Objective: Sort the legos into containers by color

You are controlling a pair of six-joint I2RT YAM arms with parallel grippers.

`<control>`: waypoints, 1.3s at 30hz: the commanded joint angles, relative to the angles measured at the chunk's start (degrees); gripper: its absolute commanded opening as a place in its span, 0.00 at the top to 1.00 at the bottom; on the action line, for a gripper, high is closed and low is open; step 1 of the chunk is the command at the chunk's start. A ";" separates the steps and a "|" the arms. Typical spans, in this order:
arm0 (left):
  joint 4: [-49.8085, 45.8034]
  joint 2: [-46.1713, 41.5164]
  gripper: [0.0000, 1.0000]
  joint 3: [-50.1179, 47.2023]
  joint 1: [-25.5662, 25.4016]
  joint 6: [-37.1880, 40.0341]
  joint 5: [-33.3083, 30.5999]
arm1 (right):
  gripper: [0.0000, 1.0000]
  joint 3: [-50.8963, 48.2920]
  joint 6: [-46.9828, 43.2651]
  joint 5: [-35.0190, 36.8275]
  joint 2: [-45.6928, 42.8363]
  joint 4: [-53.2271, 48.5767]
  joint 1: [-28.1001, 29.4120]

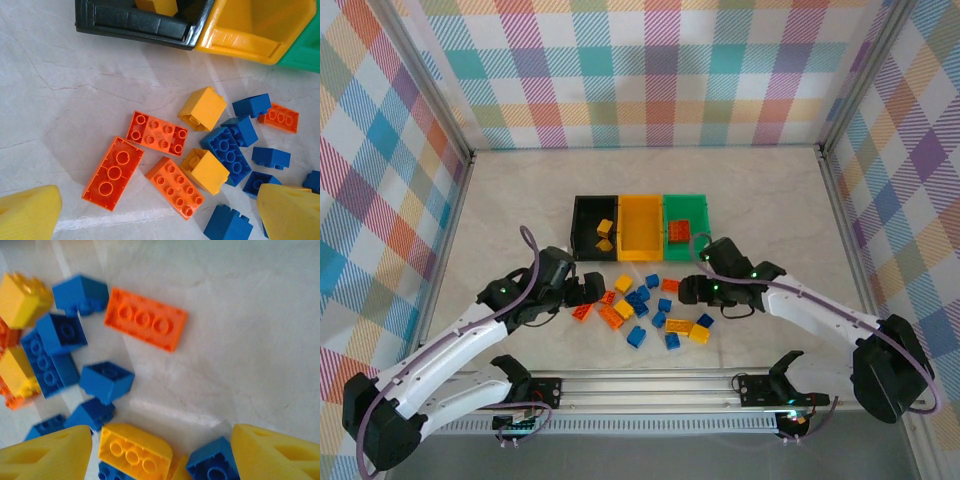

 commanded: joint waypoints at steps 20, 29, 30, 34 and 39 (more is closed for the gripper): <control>-1.99 -2.84 0.00 -3.75 -0.67 -1.17 -2.25 | 0.32 10.51 8.65 15.43 15.53 2.71 15.38; -2.38 -4.32 0.00 -4.97 -0.67 -1.19 -2.74 | 0.34 15.62 16.19 16.59 24.04 0.48 15.38; -2.36 -4.48 0.00 -5.11 -0.67 -1.16 -2.75 | 0.36 16.11 16.57 16.41 25.01 -0.28 15.39; -2.34 -4.98 0.00 -5.66 -0.62 -1.23 -2.59 | 0.40 15.92 17.48 16.10 26.75 -0.48 15.33; -1.61 -4.82 0.00 -6.30 -0.63 -1.27 -2.08 | 0.47 15.39 17.61 16.06 27.93 -0.28 15.38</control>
